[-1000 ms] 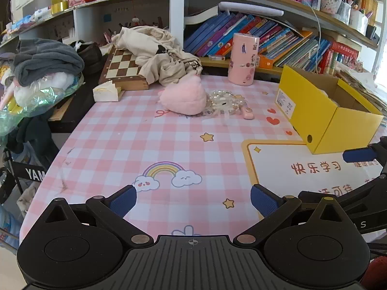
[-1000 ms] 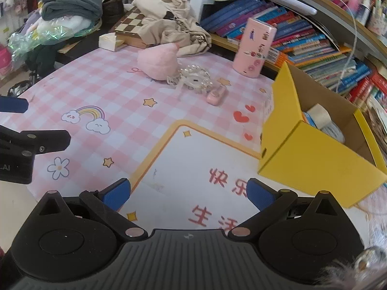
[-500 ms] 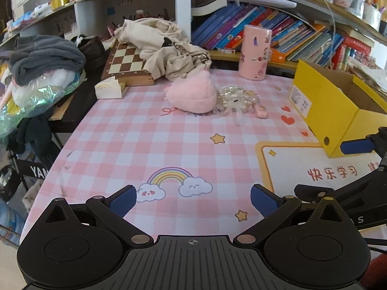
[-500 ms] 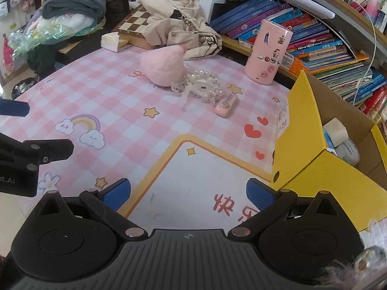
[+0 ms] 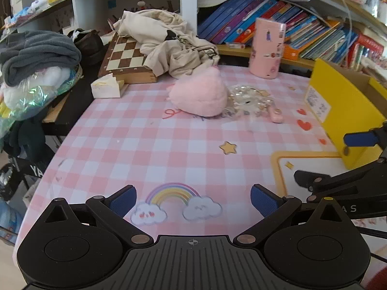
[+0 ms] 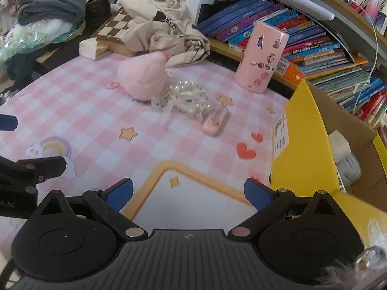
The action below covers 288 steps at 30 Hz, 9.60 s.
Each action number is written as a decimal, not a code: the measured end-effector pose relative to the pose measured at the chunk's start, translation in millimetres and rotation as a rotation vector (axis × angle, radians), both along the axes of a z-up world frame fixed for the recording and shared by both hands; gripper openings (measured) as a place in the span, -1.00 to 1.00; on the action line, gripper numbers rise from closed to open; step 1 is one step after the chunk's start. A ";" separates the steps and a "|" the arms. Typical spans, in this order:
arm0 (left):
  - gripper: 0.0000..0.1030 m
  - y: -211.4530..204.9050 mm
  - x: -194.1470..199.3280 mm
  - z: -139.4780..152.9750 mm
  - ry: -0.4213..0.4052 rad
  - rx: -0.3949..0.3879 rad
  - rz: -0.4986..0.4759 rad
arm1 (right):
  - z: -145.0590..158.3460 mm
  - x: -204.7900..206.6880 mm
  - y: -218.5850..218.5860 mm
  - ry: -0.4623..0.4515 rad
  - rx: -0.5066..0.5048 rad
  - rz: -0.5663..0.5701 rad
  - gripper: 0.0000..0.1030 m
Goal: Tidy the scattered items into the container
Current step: 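Move the left tool to the pink plush while the right tool approaches the pearl hair clip, then close the left gripper on the pink plush while the right gripper grasps the pearl clip, then carry the pink plush in the left gripper to the yellow box while the right carries the clip, then lower the plush and pearl clip into the yellow box and open both grippers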
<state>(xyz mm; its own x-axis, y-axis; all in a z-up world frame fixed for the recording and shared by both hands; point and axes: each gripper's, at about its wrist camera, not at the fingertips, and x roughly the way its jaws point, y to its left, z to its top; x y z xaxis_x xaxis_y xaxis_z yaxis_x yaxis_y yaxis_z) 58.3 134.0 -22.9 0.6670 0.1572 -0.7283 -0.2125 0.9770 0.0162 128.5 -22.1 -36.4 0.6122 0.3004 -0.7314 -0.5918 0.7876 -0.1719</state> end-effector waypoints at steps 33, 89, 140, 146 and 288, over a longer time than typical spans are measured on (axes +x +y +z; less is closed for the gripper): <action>0.98 38.7 154.7 -8.2 -0.108 -0.066 0.085 | -22.8 129.7 45.4 -0.004 0.130 -0.137 0.04; 0.50 53.1 1.7 4.7 -0.091 -0.271 0.129 | -32.6 42.6 11.2 0.164 0.080 0.047 -0.29; 0.50 9.2 -94.7 50.4 -0.203 -0.293 -0.065 | 34.8 -62.1 -73.9 0.159 0.256 -0.089 -0.59; 0.50 2.8 -99.0 50.2 -0.204 -0.327 -0.107 | 37.8 -74.6 -91.9 0.157 0.267 -0.150 -0.59; 0.63 -269.9 184.3 33.9 0.066 -0.128 -0.378 | 29.2 245.4 -239.9 0.288 0.296 -0.137 -0.41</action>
